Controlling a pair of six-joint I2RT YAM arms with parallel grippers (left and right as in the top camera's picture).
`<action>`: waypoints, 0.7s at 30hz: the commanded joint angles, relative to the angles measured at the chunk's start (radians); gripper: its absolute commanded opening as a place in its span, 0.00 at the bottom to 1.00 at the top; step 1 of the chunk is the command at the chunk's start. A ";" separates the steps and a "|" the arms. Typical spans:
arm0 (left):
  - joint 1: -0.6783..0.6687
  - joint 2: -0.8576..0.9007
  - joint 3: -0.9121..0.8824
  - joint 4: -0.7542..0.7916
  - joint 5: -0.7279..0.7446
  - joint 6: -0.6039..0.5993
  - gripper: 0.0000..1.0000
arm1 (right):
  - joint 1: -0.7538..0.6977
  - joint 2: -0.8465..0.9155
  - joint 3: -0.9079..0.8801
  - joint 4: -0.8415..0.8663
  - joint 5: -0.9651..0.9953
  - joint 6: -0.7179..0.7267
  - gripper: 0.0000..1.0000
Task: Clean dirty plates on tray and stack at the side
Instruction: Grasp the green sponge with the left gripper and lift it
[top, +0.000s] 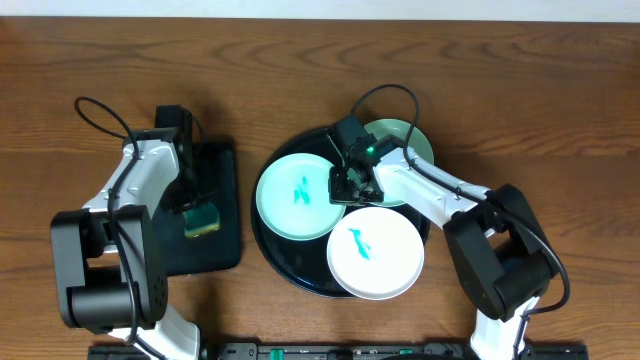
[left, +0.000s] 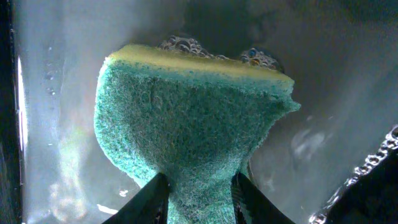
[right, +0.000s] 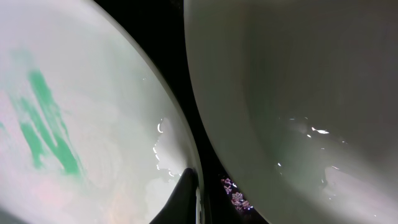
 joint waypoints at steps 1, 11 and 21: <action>0.003 0.022 0.018 0.013 -0.003 -0.005 0.38 | 0.010 0.032 -0.033 -0.027 0.031 -0.030 0.01; 0.003 0.022 0.018 0.013 -0.003 0.000 0.39 | 0.010 0.032 -0.033 -0.026 0.031 -0.030 0.01; 0.002 -0.037 0.019 -0.004 -0.001 0.010 0.07 | 0.010 0.032 -0.033 -0.035 0.031 -0.030 0.01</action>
